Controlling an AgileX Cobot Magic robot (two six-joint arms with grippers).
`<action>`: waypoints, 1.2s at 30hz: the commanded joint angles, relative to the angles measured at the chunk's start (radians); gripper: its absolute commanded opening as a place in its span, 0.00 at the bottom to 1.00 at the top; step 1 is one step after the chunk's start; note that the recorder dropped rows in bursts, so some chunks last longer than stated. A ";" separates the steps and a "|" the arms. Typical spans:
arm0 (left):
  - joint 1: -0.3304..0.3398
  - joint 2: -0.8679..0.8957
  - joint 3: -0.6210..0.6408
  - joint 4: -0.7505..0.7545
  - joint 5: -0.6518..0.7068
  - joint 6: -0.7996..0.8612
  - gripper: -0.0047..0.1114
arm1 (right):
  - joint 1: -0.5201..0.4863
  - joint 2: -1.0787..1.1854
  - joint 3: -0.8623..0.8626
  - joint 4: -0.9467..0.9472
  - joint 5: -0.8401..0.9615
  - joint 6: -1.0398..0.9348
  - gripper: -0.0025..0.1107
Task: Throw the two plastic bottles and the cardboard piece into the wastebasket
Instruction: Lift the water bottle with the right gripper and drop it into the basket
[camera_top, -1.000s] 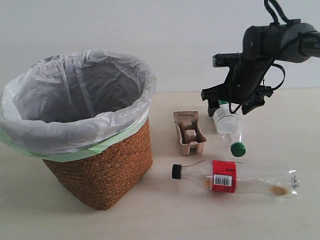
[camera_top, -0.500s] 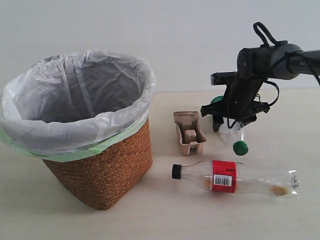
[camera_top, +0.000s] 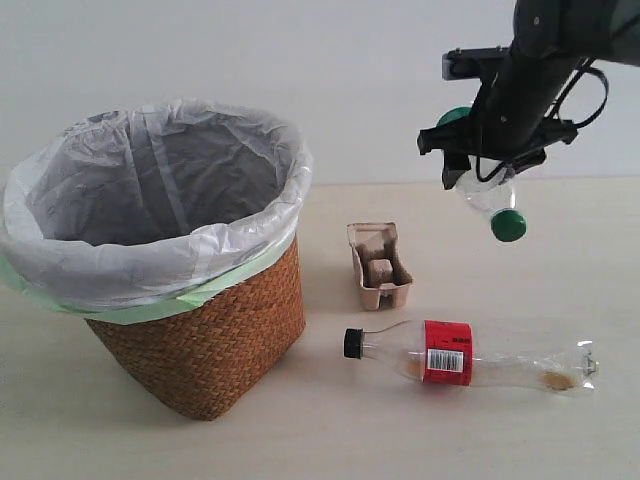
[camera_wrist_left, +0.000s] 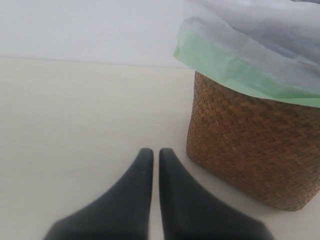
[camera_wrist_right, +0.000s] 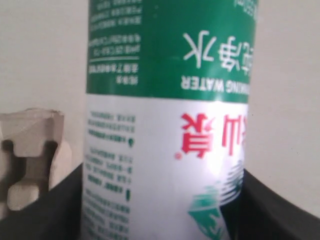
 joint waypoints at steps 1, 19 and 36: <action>0.001 -0.003 0.004 0.003 -0.001 -0.008 0.07 | -0.005 -0.124 0.193 -0.010 -0.134 -0.001 0.02; 0.001 -0.003 0.004 0.003 -0.001 -0.008 0.07 | -0.032 -0.638 0.744 0.007 -0.261 0.042 0.02; 0.001 -0.003 0.004 0.003 -0.001 -0.008 0.07 | -0.452 -0.698 0.744 -0.148 -0.097 0.061 0.02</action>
